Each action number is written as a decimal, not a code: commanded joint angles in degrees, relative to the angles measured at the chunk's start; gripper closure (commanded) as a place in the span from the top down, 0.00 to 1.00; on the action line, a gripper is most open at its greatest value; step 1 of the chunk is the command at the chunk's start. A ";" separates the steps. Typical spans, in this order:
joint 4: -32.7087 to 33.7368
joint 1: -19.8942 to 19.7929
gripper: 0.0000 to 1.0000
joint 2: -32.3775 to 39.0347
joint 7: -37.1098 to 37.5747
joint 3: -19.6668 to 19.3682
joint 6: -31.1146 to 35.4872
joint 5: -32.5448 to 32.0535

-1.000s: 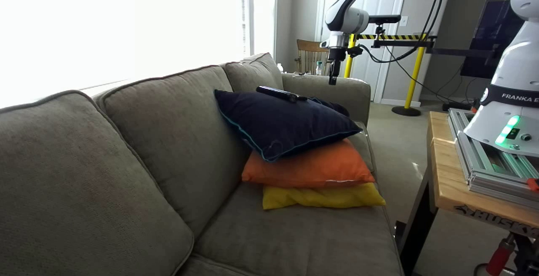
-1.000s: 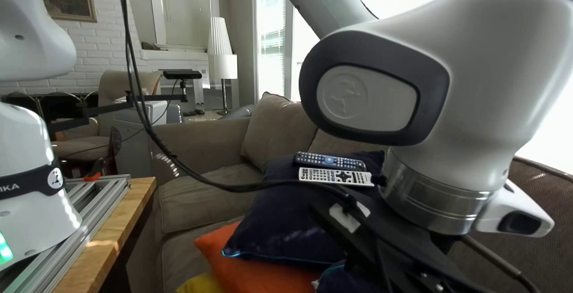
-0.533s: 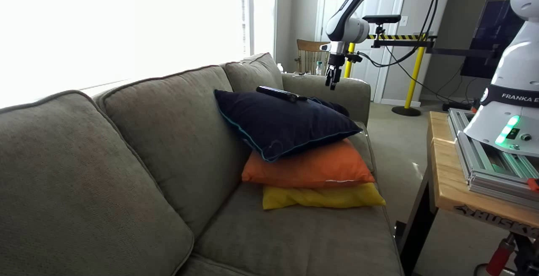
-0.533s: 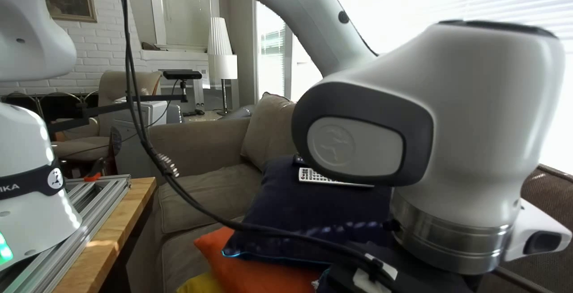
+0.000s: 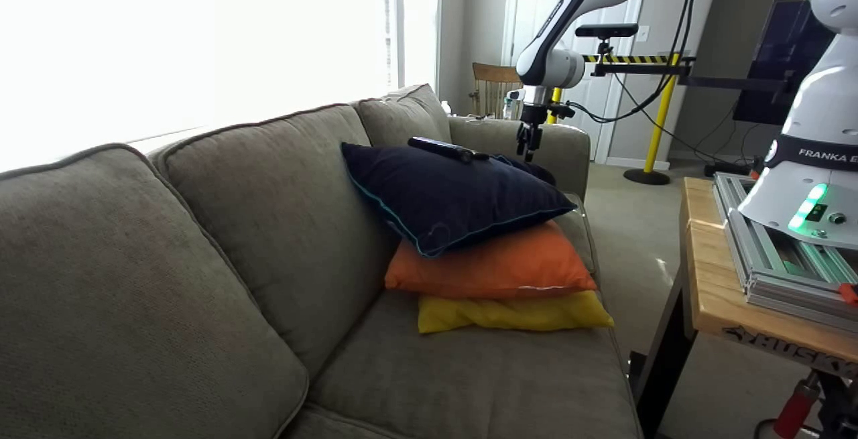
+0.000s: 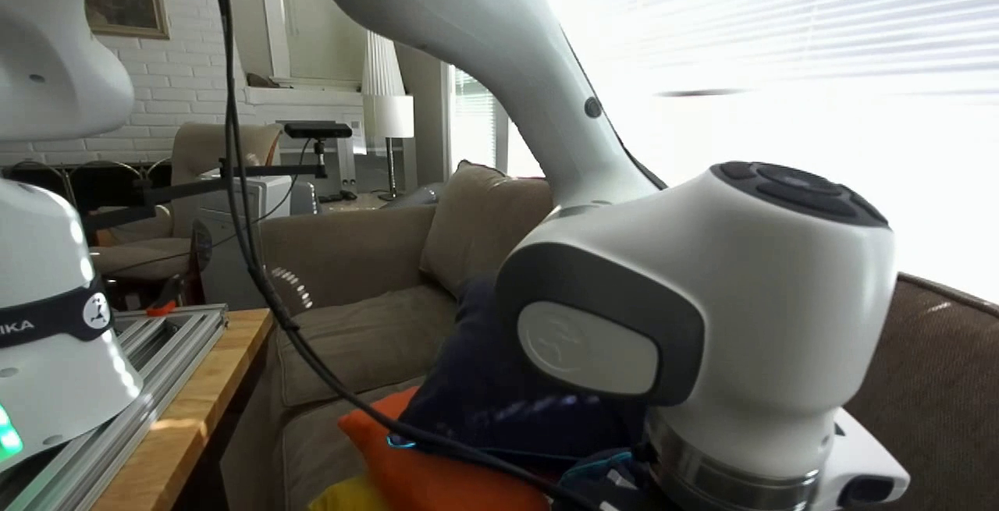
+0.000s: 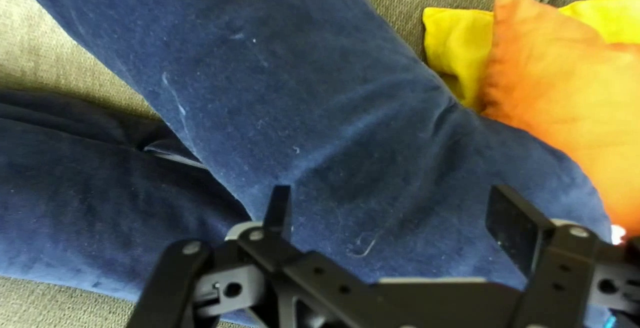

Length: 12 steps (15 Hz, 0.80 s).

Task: Move the blue cylindrical pillow forward

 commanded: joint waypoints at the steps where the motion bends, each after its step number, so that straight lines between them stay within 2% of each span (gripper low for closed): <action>1: 1.15 -2.24 0.74 2.55 -2.80 2.83 2.68 0.64; 3: 1.37 -2.59 0.69 3.62 -2.88 3.38 3.28 0.23; 7: 1.07 -3.38 0.40 4.06 -1.71 4.24 4.62 0.91; 12: 2.09 -3.86 0.06 0.97 8.83 3.92 1.07 5.41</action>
